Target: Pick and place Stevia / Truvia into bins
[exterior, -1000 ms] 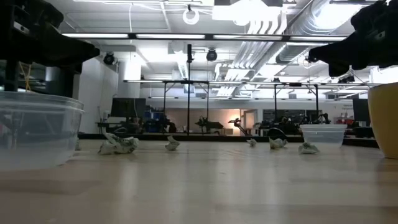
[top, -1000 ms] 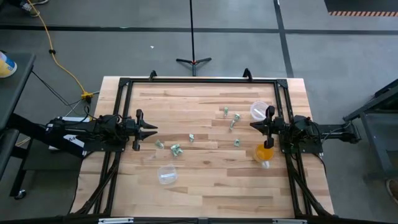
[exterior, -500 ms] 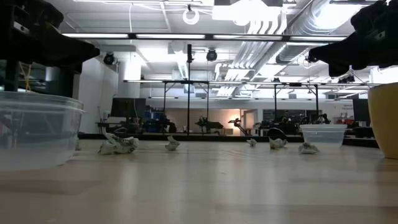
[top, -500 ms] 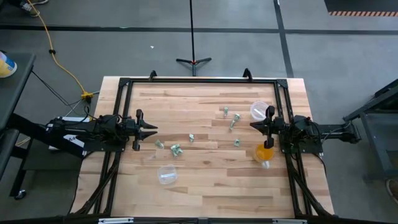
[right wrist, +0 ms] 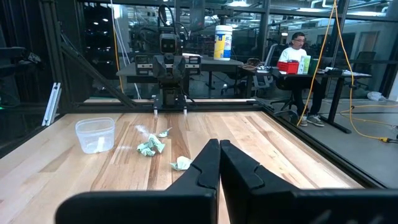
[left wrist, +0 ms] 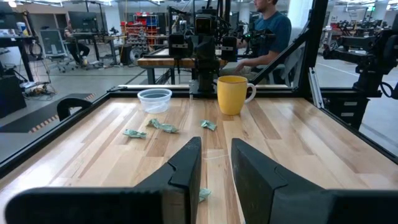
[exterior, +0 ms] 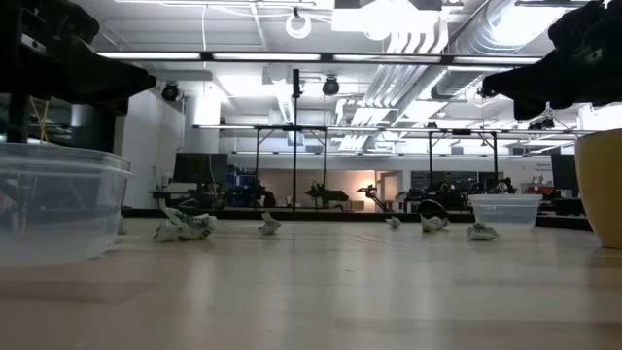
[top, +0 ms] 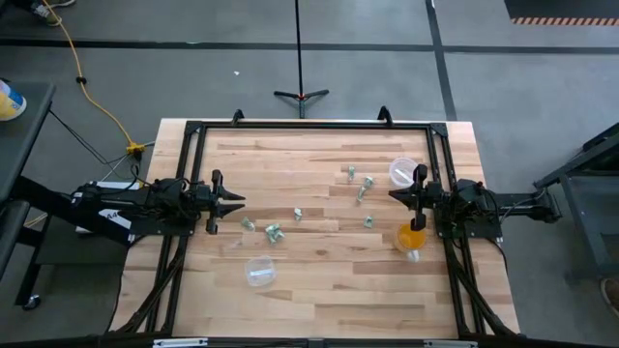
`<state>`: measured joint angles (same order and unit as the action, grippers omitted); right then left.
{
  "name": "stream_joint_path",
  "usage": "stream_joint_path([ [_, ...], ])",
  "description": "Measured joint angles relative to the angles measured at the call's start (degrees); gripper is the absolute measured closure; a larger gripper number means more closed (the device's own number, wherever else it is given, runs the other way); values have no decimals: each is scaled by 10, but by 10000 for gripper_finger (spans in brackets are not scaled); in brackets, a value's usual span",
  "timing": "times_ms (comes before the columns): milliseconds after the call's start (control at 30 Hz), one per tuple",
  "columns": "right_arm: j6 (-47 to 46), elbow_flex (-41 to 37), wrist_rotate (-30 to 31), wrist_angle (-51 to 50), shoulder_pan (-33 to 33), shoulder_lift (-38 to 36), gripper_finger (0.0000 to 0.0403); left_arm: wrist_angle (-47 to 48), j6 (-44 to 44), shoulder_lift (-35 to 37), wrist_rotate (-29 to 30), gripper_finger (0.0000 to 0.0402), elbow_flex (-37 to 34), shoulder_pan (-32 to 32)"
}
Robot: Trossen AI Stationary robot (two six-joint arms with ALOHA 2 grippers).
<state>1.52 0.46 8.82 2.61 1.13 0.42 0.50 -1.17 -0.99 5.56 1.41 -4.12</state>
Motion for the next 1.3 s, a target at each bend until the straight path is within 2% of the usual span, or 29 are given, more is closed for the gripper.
stream_joint_path([
  [433,-2,0,0,2,0,0,397,0,0,0,0,279,0,0],
  [633,-44,0,6,29,0,0,401,-5,0,0,12,279,0,0],
  [700,-28,0,22,50,0,0,401,-4,0,0,13,279,0,0],
  [767,2,0,73,72,0,3,398,-4,0,0,18,279,0,0],
  [833,-13,0,122,84,-1,12,392,-4,0,0,26,279,0,0],
  [900,-15,1,138,88,-6,26,380,-4,0,0,37,279,0,0],
  [1033,-30,20,97,88,-27,84,332,-6,0,0,43,279,0,0],
  [1300,-24,95,104,90,-99,272,221,-7,0,0,43,279,0,0],
])
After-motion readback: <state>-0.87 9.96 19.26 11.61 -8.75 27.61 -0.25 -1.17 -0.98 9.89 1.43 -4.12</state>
